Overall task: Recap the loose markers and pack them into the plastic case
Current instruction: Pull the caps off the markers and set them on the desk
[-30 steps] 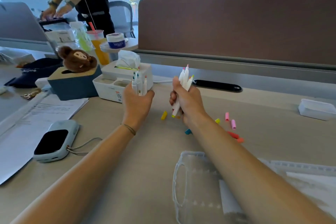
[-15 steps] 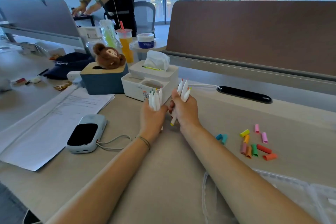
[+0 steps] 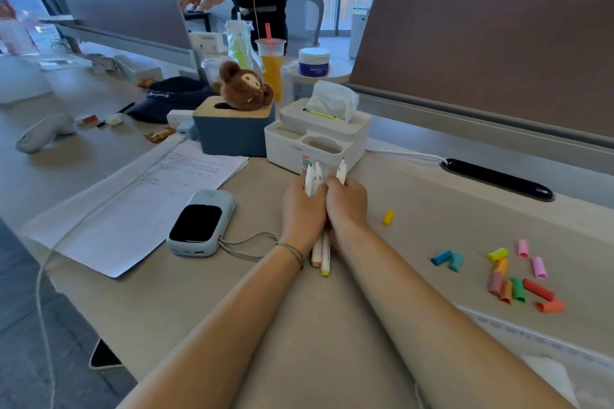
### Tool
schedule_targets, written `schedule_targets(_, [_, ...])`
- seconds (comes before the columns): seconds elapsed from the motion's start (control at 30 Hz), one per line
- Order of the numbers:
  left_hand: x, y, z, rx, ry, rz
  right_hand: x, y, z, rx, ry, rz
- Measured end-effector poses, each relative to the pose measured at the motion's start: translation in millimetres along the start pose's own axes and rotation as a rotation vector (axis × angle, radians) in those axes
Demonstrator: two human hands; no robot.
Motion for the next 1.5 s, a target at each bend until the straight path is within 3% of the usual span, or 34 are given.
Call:
schedule_targets(0.33, [4,-11,-3,-0.068,-0.096,0.169,-6,23,4,-0.071,0.022,-0.112])
schedule_targets(0.8, [2,-14,-5,-0.004,0.004,0.127,-3,19,14,-0.121,-0.064,-0.259])
schedule_targets(1.23, [-18,-20,-4,0.003,0.025,-0.178,-2,21,8,-0.025,-0.062,-0.249])
schedule_targets(1.37, [-27,-9,-4,0.034,0.075,-0.308,11,-11,15,-0.015,-0.075,-0.262])
schedule_targets(1.5, [-38,20,0,0.162,0.145,-0.444,28,-64,23,0.008,-0.083,-0.168])
Point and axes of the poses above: each hand's wrist, its own z-axis away from the middle knuckle, its own y-axis out of the palm, x = y × z, the point moved 7 cm from there along -z, towards the middle knuckle, and after that the axes turned 14 degrees about x, right-handed, at the moved point
